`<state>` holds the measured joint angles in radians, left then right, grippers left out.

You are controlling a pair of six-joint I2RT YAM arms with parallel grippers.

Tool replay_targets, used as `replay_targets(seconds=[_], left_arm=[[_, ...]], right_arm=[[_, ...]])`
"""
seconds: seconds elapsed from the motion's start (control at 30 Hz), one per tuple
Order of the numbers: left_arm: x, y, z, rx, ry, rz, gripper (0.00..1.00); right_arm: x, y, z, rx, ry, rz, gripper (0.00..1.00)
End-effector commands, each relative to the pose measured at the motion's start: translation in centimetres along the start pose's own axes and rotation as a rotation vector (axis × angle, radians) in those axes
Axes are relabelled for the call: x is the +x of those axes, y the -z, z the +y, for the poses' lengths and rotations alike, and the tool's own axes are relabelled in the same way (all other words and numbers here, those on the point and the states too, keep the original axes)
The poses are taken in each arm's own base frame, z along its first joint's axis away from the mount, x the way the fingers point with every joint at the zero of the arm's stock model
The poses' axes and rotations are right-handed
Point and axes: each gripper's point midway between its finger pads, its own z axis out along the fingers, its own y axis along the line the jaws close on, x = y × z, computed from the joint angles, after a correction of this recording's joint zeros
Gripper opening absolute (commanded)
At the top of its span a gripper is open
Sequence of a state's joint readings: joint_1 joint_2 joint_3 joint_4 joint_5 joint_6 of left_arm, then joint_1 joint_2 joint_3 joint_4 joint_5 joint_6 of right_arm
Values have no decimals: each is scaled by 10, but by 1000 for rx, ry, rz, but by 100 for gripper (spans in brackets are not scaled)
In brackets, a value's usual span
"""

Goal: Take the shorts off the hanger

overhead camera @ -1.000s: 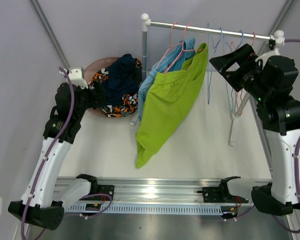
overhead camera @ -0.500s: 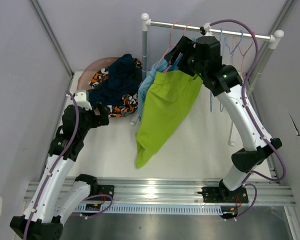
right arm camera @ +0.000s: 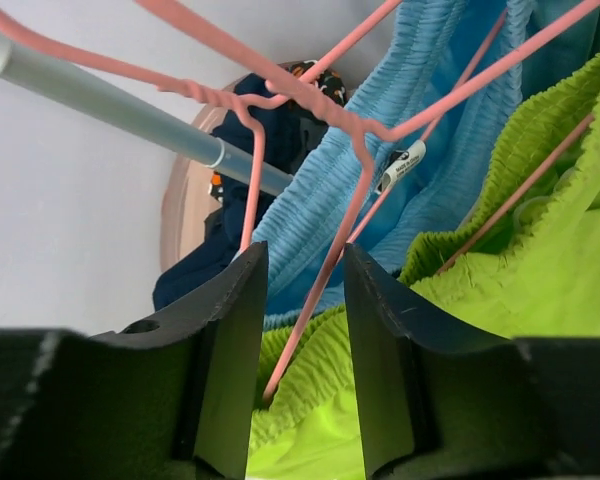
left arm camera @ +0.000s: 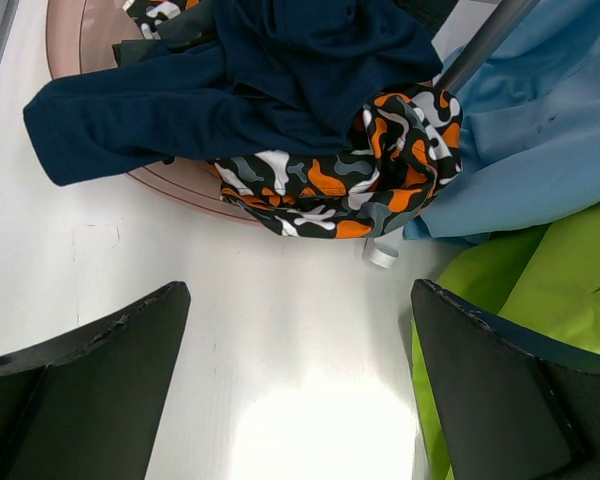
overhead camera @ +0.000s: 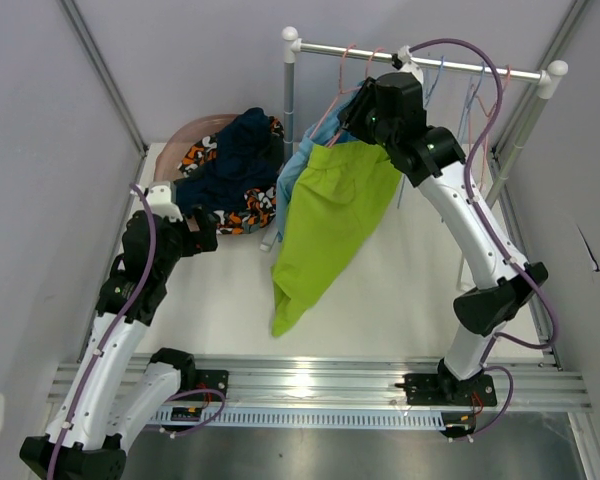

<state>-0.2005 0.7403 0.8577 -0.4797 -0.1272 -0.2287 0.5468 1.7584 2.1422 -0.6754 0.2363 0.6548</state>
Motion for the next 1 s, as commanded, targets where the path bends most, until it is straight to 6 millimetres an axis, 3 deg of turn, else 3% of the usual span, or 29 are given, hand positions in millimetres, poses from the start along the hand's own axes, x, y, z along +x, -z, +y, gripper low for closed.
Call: replay_targets(seconds=[0.0,0.17,0.2,0.23,0.33,0.47,0.5,0.6,0.7,0.73,0.77,0.8,0.9,0.97], left_arm=[[-11,1,-4,17,21,-45,99],[-11,1,-4,16,19,-43,99],[-10,1,-4,17,19,-43,99],[-11,0,-4,14,18,-45,99],[-14,1,-5,23,18,-56,99],[-22,3,-22,114,20,-80,99],[-27,4,-28,146,20,-97,99],[-43,18,-68,339,-17,-129,99],[-74,40,-117,514,-92,-186,99],[-70,42,-139,585,-123,-165,99],[-87,56,-155,652,-136,-200,99],[-84,59,-175,722,-160,-189,99],[-100,79,-209,883,-137,-236,99],[-96,84,-227,965,-122,-236,99]], right_arm=[[-11,-9,8,-9,-6,-53,41],[-5,-16,4,4,-2,-45,36],[-6,-16,4,4,-2,-45,30],[-6,-16,3,9,-2,-45,17],[-11,-7,3,8,-8,-56,0],[-22,13,1,10,-8,-84,0],[-31,26,3,0,-10,-106,0],[-47,50,5,-14,-12,-148,0],[-65,75,11,-44,-16,-193,0],[-70,81,12,-51,-17,-204,0],[-74,87,14,-59,-20,-214,0],[-81,97,17,-74,-27,-230,0],[-81,107,21,-100,-44,-221,0],[-81,119,24,-130,-70,-213,0]])
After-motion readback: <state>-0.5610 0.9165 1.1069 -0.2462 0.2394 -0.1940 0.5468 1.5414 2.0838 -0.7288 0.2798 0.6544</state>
